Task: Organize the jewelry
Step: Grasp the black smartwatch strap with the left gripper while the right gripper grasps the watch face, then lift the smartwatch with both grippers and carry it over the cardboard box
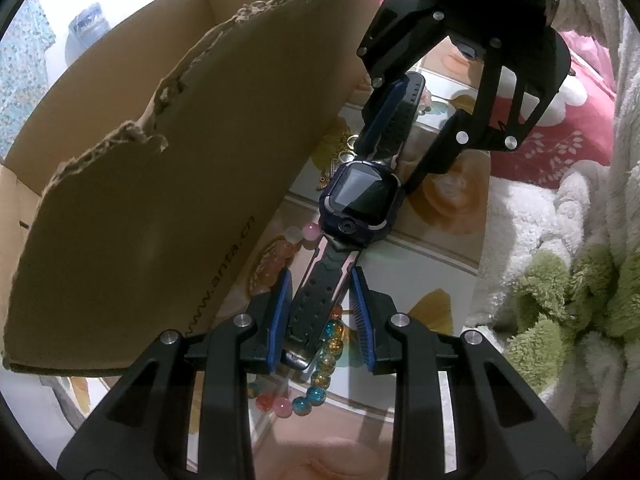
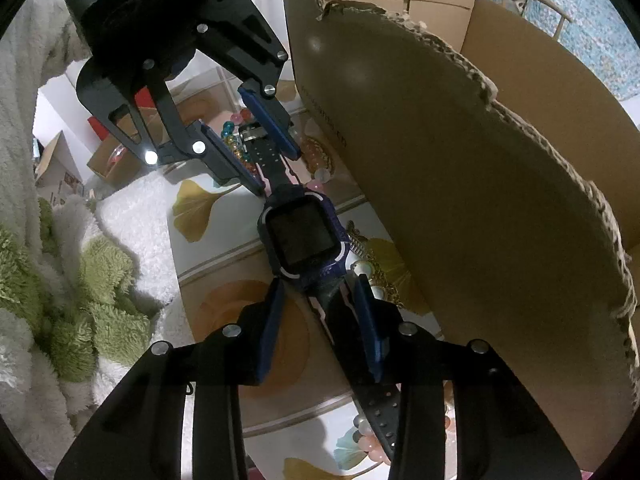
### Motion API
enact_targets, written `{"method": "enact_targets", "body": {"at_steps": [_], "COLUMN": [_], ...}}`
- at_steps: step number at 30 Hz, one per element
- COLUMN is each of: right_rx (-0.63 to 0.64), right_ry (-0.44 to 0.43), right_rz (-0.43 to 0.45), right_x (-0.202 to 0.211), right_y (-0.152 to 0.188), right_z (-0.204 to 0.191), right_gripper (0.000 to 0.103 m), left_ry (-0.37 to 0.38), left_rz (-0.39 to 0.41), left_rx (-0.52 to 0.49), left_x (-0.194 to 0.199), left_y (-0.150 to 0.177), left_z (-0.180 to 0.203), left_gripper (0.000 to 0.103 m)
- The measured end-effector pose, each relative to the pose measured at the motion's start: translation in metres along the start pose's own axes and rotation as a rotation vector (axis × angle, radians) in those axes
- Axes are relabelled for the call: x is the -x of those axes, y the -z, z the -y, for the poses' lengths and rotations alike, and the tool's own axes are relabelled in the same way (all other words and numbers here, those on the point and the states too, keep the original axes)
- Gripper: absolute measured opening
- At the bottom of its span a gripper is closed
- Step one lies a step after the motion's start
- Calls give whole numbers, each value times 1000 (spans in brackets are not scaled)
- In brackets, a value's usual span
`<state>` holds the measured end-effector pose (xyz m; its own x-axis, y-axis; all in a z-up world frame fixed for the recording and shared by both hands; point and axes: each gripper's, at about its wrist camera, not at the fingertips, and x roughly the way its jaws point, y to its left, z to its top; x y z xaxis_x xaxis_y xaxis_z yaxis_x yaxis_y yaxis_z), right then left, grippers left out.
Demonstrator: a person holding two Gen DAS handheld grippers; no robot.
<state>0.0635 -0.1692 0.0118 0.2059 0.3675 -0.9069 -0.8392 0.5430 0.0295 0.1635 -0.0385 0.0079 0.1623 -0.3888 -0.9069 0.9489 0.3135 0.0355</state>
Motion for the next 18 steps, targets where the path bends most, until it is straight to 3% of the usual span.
{"method": "enact_targets", "body": {"at_steps": [5,18], "right_rx": [6,68], "right_ry": [6,109], "right_rz": [-1,24], "right_x": [1,4], "right_y": [1,8], "right_z": [-4,-44], "right_gripper": [27,25], "left_ry": [-6,-69], "left_rz": [-13,-13], "left_rx": [-32,-119], "left_x": [-3,1], "left_y": [-4,-6], "left_z": [16,33], "left_gripper": [29,23]}}
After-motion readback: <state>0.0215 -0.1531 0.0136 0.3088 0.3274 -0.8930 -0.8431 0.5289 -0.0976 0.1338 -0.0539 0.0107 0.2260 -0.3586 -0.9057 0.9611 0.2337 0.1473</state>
